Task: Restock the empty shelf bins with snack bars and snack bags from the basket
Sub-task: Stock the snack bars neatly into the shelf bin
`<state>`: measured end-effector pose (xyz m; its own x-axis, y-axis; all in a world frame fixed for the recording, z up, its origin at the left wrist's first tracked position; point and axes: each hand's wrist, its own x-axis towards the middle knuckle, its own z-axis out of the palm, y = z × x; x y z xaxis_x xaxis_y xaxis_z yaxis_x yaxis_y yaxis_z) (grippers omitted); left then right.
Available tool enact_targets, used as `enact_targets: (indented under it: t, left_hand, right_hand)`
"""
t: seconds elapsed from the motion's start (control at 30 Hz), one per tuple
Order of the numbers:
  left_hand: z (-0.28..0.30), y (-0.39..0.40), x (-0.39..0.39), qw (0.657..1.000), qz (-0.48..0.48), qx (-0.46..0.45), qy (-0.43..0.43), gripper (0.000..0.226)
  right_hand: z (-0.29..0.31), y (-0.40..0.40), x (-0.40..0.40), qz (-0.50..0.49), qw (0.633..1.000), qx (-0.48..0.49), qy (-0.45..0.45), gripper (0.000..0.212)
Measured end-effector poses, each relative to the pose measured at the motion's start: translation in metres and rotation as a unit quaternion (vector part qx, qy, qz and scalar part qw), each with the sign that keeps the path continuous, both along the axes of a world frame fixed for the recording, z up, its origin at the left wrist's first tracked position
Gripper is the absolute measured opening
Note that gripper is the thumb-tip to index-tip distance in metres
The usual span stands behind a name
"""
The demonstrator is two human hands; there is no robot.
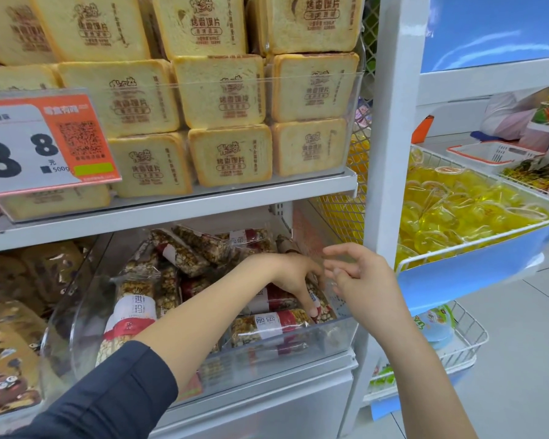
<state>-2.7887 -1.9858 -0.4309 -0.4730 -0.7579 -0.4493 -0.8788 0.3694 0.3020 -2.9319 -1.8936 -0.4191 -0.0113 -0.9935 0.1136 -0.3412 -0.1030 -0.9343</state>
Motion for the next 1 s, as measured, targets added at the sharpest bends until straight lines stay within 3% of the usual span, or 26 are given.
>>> enact_targets:
  t: [0.1, 0.3, 0.4, 0.53, 0.7, 0.8, 0.9, 1.0]
  left_hand:
    - [-0.005, 0.002, 0.002, 0.999, -0.005, -0.023, 0.049, 0.054]
    - [-0.013, 0.009, 0.001, 0.99, -0.005, -0.074, 0.122, 0.07]
    - [-0.002, 0.012, 0.003, 0.995, -0.015, -0.033, 0.097, 0.057]
    - [0.008, 0.01, 0.008, 0.998, -0.017, 0.013, 0.056, 0.07]
    - [0.009, 0.007, 0.012, 0.987, 0.032, -0.035, 0.152, 0.054]
    - [0.012, 0.008, 0.023, 0.952, 0.088, -0.044, 0.291, 0.033]
    - [0.015, 0.01, 0.031, 0.878, 0.166, -0.013, 0.449, 0.017]
    - [0.014, 0.012, 0.035, 0.815, 0.258, 0.054, 0.516, 0.016]
  right_hand:
    - [0.0, -0.001, -0.001, 0.004, 1.0, -0.006, -0.004, 0.037]
    - [-0.001, 0.001, 0.001, 0.03, 0.998, -0.042, 0.045, 0.044]
    - [-0.001, 0.001, 0.0, 0.044, 0.997, -0.044, 0.034, 0.045]
    - [0.0, 0.002, -0.002, 0.06, 0.997, -0.045, 0.026, 0.047]
    - [0.002, 0.004, -0.002, 0.07, 0.997, -0.042, 0.008, 0.044]
    - [0.001, 0.004, -0.002, 0.078, 0.995, -0.044, 0.031, 0.048]
    - [0.0, 0.008, -0.003, 0.094, 0.99, -0.053, 0.094, 0.043]
    - [0.0, 0.011, 0.0, 0.104, 0.976, -0.067, 0.179, 0.042]
